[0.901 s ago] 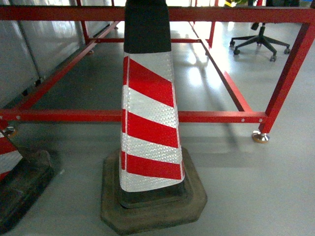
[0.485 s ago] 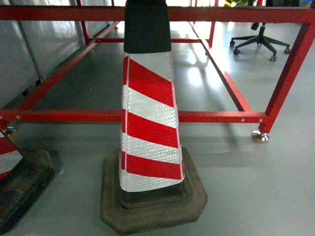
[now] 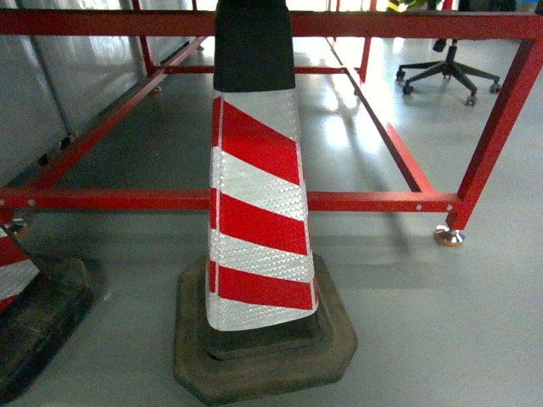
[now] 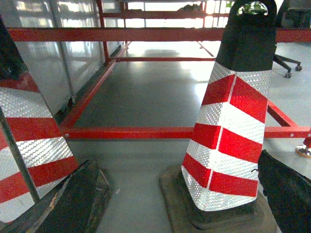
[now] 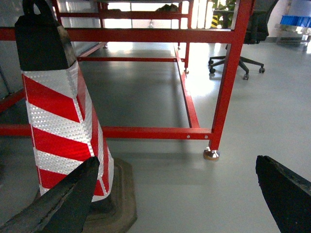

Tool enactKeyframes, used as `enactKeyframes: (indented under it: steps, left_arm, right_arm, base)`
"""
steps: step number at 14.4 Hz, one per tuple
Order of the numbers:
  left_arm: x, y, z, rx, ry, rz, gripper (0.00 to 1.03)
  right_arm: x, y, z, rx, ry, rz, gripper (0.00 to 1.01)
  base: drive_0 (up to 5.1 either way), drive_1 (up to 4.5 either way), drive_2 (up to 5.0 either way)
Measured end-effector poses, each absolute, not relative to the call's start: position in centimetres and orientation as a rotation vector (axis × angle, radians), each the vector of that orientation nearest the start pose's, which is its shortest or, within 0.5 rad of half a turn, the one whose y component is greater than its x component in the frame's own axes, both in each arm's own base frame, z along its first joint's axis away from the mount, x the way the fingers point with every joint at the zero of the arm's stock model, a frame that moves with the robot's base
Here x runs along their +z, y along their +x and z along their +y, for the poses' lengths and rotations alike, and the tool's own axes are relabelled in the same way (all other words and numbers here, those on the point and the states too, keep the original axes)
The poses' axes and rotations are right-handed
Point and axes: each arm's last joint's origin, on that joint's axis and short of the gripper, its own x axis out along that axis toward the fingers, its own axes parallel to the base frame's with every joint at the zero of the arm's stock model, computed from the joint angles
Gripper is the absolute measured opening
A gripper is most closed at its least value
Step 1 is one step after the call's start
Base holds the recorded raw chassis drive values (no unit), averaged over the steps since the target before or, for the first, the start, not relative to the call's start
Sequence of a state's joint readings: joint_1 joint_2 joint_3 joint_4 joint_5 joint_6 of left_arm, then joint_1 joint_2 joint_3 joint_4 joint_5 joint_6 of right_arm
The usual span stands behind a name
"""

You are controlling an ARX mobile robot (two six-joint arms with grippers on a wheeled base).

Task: Pick blue part to blue bin on bottom shelf

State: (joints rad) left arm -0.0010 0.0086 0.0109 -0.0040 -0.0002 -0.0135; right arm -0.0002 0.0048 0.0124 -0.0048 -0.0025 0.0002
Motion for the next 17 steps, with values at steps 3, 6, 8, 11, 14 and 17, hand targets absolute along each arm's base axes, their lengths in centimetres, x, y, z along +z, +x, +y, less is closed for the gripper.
enactKeyframes:
  steps: [3,6,8,11,14,17]
  left_arm:
    - [16.62,9.76,-0.01,-0.001,-0.014,0.002,0.98]
    - [16.58,9.76,-0.01,0.000,-0.014,0.005,0.98]
    - [16.59,9.76,0.00,0.001,-0.014,0.004,0.98]
    - [16.61,9.76,0.00,0.002,-0.011,0.002,0.98]
    - [16.61,9.76,-0.01,0.000,-0.010,0.002,0.98]
    - [16.62,9.76,0.00,0.001,-0.010,0.001,0.98]
  right_arm:
    - [16.69,9.72,0.01,0.002,0.000,-0.003,0.98]
    - [16.67,9.72,0.01,0.002,0.000,-0.001,0.98]
    - [16.68,9.72,0.00,0.000,0.000,-0.001,0.98]
    - [16.69,9.72,0.00,0.001,-0.001,-0.002,0.98]
    - [16.69,9.72,-0.01,-0.002,0.002,-0.003,0.98]
    - [16.69,9.72,0.00,0.000,-0.001,-0.003,0.98]
  base:
    - [0.0,0.00,0.0]
    - [0.0,0.00,0.0]
    - [0.0,0.00,0.0]
    - [0.0,0.00,0.0]
    - [0.0,0.00,0.0]
    - [0.0,0.00,0.0]
